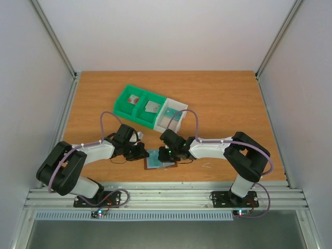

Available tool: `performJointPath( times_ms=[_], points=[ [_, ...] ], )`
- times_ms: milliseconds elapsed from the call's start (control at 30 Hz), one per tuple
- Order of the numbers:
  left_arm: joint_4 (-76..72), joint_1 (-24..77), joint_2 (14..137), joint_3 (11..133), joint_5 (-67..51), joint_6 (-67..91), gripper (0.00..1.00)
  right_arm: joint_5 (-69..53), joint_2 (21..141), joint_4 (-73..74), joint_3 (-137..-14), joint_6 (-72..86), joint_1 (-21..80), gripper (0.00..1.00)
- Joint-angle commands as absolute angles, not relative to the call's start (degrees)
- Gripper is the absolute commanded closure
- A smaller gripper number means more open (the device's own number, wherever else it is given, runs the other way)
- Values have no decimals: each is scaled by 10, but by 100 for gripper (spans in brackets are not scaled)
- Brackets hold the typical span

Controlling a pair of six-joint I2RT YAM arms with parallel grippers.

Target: Take the credit cards out of the card holder

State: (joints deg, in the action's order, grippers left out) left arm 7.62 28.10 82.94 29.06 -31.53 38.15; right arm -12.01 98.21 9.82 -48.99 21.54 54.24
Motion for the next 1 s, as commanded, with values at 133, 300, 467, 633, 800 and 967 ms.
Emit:
performJointPath(
  times_ms=[133, 300, 467, 633, 800, 967],
  points=[
    [62, 285, 837, 271, -296, 373, 99, -145, 984, 8, -445, 244, 530, 88],
    [68, 285, 830, 269, -291, 370, 99, -164, 986, -35, -432, 252, 524, 88],
    [67, 285, 832, 267, -290, 370, 97, -180, 991, -66, -419, 263, 519, 88],
    [62, 285, 824, 261, -284, 375, 95, -186, 986, -96, -408, 269, 518, 93],
    [63, 285, 823, 258, -282, 378, 92, -180, 976, -113, -390, 275, 516, 99],
    [73, 285, 829, 265, -268, 369, 92, -180, 962, -113, -370, 278, 507, 99]
  ],
)
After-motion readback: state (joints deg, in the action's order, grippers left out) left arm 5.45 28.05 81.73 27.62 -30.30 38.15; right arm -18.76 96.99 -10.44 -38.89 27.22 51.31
